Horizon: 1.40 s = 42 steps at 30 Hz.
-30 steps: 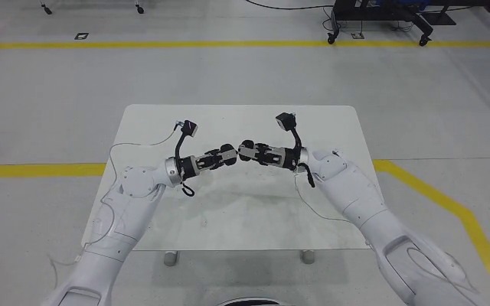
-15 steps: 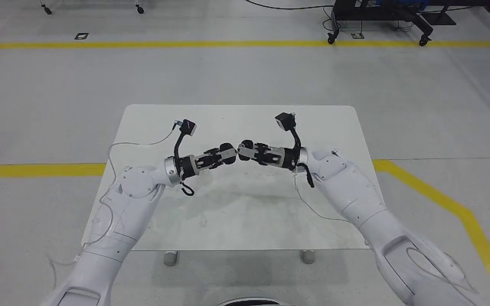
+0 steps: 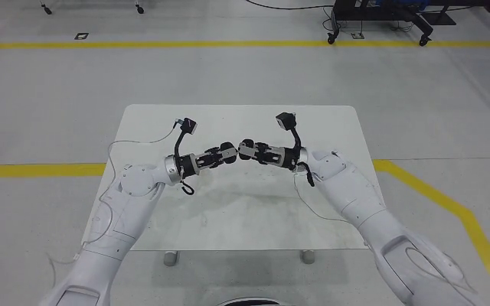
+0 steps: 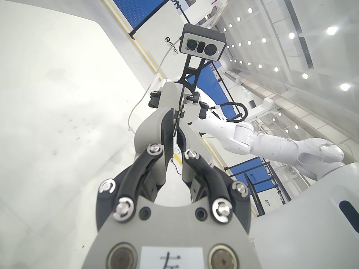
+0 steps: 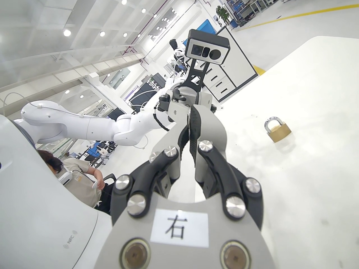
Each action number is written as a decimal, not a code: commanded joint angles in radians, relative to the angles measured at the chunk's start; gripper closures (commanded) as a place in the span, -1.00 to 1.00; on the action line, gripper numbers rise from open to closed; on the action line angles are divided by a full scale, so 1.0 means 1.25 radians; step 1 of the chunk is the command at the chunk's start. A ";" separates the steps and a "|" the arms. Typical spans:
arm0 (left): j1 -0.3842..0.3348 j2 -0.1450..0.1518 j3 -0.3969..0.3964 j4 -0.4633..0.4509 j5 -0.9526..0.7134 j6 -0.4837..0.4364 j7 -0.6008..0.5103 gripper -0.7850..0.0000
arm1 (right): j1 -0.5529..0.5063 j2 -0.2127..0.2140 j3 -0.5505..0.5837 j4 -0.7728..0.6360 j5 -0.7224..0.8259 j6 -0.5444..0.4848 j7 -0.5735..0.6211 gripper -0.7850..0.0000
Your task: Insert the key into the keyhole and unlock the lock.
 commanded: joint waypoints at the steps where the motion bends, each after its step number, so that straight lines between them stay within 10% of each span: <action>1: -0.001 0.000 0.002 0.002 -0.005 0.002 0.000 -1.00 | 0.000 -0.001 0.000 0.000 0.002 0.000 0.000 1.00; 4: -0.001 0.000 0.006 0.005 -0.008 0.001 -0.002 -1.00 | 0.002 -0.003 -0.003 0.002 0.001 0.000 0.000 1.00; 8: -0.003 0.000 0.010 0.008 -0.011 -0.001 -0.004 0.07 | 0.006 -0.005 -0.007 0.005 0.003 0.000 0.000 1.00; 19: -0.013 -0.001 0.019 0.017 -0.022 -0.004 -0.008 1.00 | 0.009 -0.008 -0.012 0.012 0.005 0.000 0.000 1.00; 42: -0.020 0.001 0.021 0.035 -0.058 -0.024 -0.014 1.00 | 0.008 -0.008 -0.002 0.012 0.014 0.000 0.000 1.00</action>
